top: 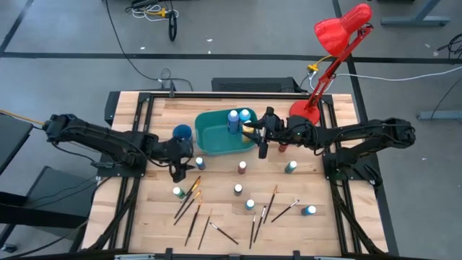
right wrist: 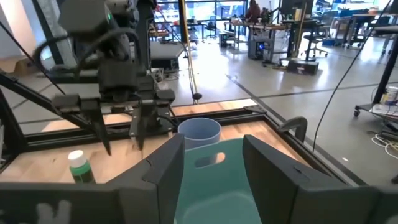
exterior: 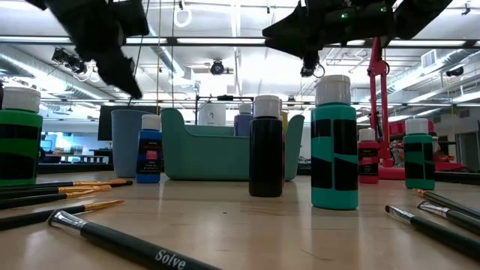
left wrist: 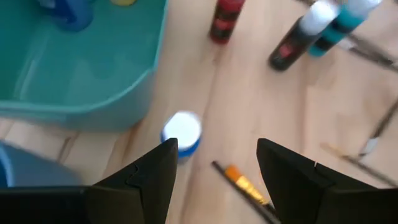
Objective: Pick & Place Paint Supplies
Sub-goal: Put the small dark blue paint bottle into the green bin
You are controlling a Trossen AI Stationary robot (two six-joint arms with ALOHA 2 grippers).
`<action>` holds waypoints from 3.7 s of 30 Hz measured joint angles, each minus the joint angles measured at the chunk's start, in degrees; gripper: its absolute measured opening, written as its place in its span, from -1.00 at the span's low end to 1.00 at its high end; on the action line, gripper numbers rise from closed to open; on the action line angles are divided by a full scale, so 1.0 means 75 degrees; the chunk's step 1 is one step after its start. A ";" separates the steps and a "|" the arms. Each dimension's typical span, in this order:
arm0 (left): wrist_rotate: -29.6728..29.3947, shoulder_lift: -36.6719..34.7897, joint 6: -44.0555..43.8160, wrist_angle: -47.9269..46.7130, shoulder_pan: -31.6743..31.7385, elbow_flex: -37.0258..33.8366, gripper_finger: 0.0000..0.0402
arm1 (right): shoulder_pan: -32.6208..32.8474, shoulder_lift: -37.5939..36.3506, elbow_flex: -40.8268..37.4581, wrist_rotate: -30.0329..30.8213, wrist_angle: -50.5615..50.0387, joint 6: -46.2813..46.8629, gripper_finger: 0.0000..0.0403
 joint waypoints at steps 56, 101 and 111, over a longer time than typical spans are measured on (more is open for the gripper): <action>-0.0210 0.1349 0.0581 0.5894 -0.0155 -0.1832 -0.35 | 0.0000 0.0012 0.0000 0.0006 0.0054 0.0000 -0.18; -0.2221 0.4852 0.2039 0.7968 0.2917 -0.0341 -0.29 | 0.0000 0.0012 0.0000 0.0006 0.0090 0.0000 -0.18; -0.1715 0.4855 0.2071 0.7809 0.3372 0.0086 -0.33 | 0.0000 0.0012 0.0000 0.0006 0.0090 0.0000 -0.18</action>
